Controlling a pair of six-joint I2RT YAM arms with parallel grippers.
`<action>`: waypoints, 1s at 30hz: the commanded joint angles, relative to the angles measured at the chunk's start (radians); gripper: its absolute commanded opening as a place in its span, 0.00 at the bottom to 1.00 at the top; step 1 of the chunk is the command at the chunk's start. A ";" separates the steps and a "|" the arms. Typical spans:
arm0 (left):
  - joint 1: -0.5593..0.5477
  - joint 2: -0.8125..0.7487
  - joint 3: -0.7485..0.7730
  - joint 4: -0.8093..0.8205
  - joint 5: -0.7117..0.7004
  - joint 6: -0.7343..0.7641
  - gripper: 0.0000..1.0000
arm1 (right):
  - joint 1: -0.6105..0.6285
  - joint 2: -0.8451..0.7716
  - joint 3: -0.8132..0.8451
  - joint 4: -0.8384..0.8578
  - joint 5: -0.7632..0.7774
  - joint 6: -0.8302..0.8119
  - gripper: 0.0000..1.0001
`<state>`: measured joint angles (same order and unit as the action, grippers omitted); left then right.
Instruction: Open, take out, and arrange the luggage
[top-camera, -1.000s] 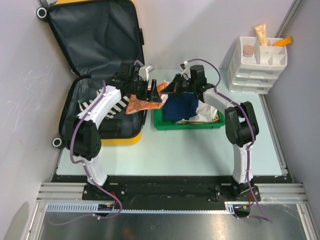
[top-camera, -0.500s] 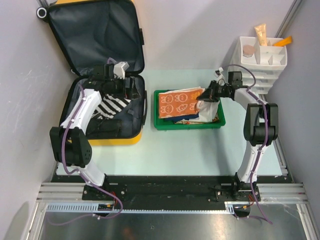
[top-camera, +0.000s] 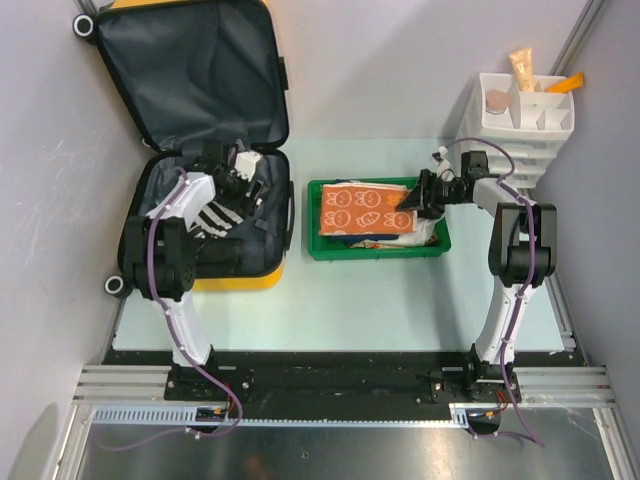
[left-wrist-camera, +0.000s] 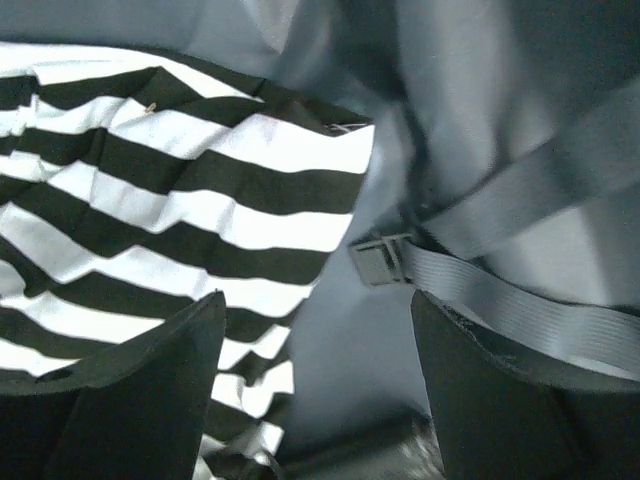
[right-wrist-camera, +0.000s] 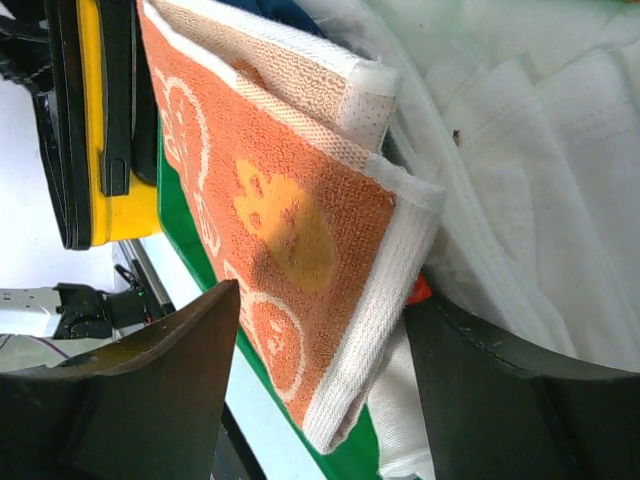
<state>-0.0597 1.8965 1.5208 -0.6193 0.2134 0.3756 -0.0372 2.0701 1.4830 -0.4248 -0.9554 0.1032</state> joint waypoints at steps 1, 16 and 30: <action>0.006 0.067 0.059 -0.007 -0.112 0.180 0.79 | -0.006 -0.073 0.052 -0.068 0.001 -0.028 0.73; 0.018 0.208 0.130 -0.003 -0.082 0.266 0.52 | 0.026 -0.206 0.135 0.030 0.070 0.085 1.00; 0.041 0.044 0.088 -0.005 0.093 0.214 0.00 | 0.187 -0.170 0.184 0.247 0.136 0.329 1.00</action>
<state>-0.0223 2.0609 1.6199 -0.6289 0.1440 0.6220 0.1219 1.8980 1.6123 -0.2558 -0.8421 0.3473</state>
